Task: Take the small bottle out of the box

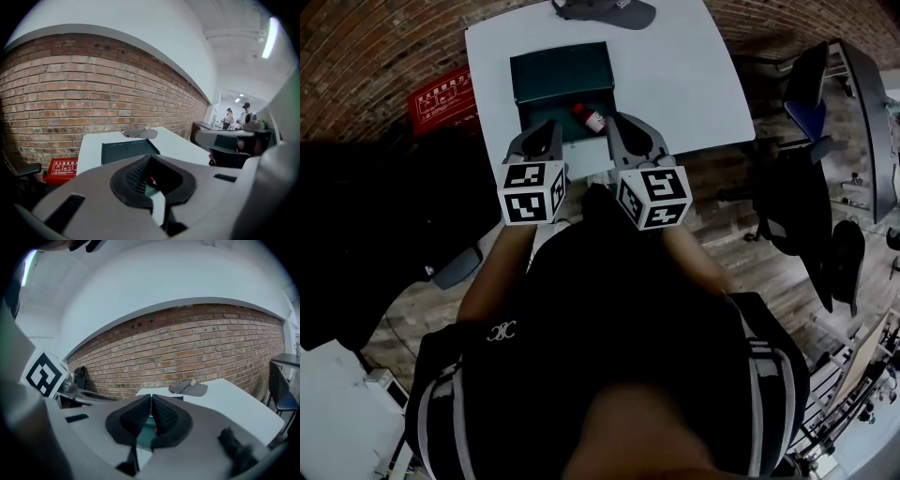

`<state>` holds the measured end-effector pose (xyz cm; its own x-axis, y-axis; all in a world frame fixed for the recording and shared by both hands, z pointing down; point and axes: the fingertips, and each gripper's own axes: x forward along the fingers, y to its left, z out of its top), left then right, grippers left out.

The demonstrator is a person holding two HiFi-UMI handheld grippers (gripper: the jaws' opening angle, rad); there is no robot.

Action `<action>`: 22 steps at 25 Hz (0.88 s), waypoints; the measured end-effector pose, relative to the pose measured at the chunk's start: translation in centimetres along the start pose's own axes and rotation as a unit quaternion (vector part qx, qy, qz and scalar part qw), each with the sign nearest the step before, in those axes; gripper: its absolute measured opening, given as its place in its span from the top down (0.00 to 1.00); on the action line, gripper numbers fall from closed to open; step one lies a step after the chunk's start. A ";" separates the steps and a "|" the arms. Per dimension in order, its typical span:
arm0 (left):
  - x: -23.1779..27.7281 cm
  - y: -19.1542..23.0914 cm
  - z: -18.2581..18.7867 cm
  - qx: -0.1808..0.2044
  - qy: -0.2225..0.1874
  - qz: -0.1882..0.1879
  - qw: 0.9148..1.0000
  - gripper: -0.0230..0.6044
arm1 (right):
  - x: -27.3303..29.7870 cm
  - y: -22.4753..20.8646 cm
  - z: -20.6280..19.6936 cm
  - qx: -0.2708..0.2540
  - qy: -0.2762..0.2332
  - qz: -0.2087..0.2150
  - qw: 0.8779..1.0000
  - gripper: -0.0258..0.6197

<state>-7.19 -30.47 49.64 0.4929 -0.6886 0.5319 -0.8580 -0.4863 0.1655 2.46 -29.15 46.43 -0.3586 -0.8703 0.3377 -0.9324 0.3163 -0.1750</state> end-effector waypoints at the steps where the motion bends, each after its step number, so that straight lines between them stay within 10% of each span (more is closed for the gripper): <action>1: 0.6 -0.2 -0.3 0.004 0.005 -0.003 1.000 0.94 | 0.0 -0.5 -0.2 0.002 0.002 -0.002 1.000 0.91; 15: 8.4 -2.8 -5.8 -0.094 0.111 -0.064 0.987 0.78 | -1.2 -6.8 -2.4 0.040 0.026 -0.040 0.998 0.91; 18: 9.3 -2.5 -6.7 -0.176 0.144 -0.056 0.972 0.78 | -1.5 -8.0 -2.7 0.049 0.026 -0.052 0.997 0.91; 22: 10.7 -2.2 -8.2 -0.314 0.183 -0.062 0.929 0.77 | -1.5 -9.2 -2.9 0.060 0.023 -0.066 0.996 0.91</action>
<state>-1.23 -32.38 61.84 0.6100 -0.3639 0.7039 -0.7695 -0.0599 0.6358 11.39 -29.67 50.20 -0.2379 -0.8820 0.4067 -0.9602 0.1505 -0.2353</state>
